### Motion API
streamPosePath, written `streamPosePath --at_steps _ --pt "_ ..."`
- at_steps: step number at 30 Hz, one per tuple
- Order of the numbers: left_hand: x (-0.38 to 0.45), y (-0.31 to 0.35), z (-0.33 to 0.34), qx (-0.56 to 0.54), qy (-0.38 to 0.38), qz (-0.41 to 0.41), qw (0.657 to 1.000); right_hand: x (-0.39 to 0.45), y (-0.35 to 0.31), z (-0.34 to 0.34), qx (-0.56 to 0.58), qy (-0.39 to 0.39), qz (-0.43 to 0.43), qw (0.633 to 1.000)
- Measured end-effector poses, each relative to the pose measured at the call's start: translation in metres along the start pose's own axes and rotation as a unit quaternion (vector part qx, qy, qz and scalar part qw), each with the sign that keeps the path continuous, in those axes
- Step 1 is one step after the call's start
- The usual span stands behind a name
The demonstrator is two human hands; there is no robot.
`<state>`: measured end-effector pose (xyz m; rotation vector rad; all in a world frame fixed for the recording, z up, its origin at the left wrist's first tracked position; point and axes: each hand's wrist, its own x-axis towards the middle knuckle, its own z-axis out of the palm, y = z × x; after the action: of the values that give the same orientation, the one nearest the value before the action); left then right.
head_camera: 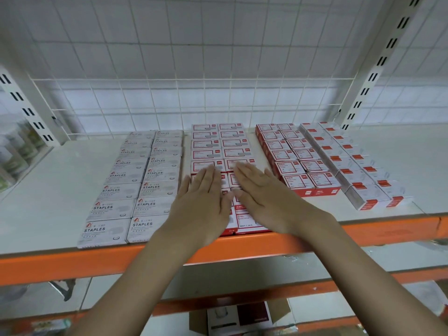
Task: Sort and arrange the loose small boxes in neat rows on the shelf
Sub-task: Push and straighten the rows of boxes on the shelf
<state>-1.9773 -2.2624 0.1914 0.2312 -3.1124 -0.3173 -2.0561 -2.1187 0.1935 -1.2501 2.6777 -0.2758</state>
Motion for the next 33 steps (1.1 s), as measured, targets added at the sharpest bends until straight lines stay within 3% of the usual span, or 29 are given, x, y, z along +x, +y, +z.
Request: streamPosePath --at_steps 20,28,33 --pt "0.004 0.002 0.006 -0.033 0.008 -0.017 0.999 0.004 0.000 0.008 -0.012 0.016 0.001 1.000" --pt "-0.017 -0.011 -0.005 -0.053 -0.018 0.038 0.998 -0.022 0.010 0.000 -0.019 0.031 -0.013 0.999" --pt "-0.028 -0.018 -0.004 -0.008 -0.058 0.057 0.997 -0.031 0.016 -0.002 -0.051 -0.016 0.001 0.999"
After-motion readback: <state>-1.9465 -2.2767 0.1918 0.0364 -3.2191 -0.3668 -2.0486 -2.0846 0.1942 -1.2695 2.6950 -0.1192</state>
